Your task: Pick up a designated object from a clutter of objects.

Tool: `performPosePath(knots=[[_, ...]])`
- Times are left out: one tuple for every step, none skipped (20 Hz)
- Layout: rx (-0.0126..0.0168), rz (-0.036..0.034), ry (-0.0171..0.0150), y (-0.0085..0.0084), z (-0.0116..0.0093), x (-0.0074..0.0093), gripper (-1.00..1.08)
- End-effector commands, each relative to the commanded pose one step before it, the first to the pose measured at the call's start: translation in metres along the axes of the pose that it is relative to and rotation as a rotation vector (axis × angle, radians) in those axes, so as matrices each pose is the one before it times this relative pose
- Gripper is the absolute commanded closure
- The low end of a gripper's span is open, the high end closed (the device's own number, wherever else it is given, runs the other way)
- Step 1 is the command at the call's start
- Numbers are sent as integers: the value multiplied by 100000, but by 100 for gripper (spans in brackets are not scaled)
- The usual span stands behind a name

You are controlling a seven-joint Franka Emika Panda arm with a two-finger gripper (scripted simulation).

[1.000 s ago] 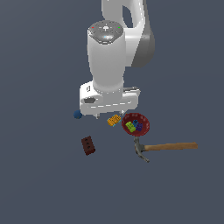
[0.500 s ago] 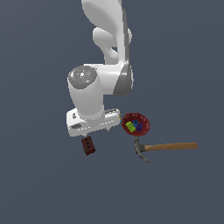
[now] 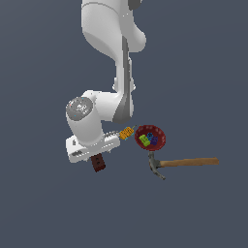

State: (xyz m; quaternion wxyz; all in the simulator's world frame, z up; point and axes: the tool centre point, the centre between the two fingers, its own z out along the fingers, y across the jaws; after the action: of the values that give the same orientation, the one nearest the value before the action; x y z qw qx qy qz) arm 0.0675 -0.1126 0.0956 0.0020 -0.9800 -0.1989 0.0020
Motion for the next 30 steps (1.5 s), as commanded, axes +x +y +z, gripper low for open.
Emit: performPosePath(knots=[[-278, -1769, 225, 619, 949, -179, -92], [-62, -448, 22, 167, 273, -73, -92], [-52, -368, 17, 135, 224, -61, -92], [-39, -273, 13, 111, 175, -54, -92], [-29, -205, 9, 74, 125, -36, -92], [-17, -118, 5, 47, 75, -23, -92], [0, 0, 0, 36, 28, -22, -92], [87, 296, -121, -98, -98, 1, -92], [0, 0, 0, 1, 39, -1, -92], [0, 0, 0, 4, 117, -4, -92], [0, 0, 0, 7, 195, -8, -92], [0, 0, 0, 9, 272, -11, -92], [-16, -63, 24, -22, 331, 6, -92], [0, 0, 0, 12, 424, -20, -92], [-16, -63, 24, -19, 480, -3, -92], [0, 0, 0, 15, 569, -29, -92], [-16, -63, 24, -17, 595, -9, -92], [0, 0, 0, 16, 545, -25, -92], [-16, -63, 23, -15, 445, 5, -92], [0, 0, 0, 19, 380, -7, -92], [-17, -63, 22, -10, 280, 26, -92], [0, 0, 0, 25, 215, 14, -92], [0, 0, 0, 27, 137, 22, -92], [0, 0, 0, 23, 68, 24, -92], [0, 0, 0, 10, 18, 11, -92], [0, 0, 0, 0, 0, 0, 108], [0, 0, 0, 0, 0, 0, 108], [0, 0, 0, 0, 0, 0, 108], [0, 0, 0, 0, 0, 0, 108], [0, 0, 0, 0, 0, 0, 108]])
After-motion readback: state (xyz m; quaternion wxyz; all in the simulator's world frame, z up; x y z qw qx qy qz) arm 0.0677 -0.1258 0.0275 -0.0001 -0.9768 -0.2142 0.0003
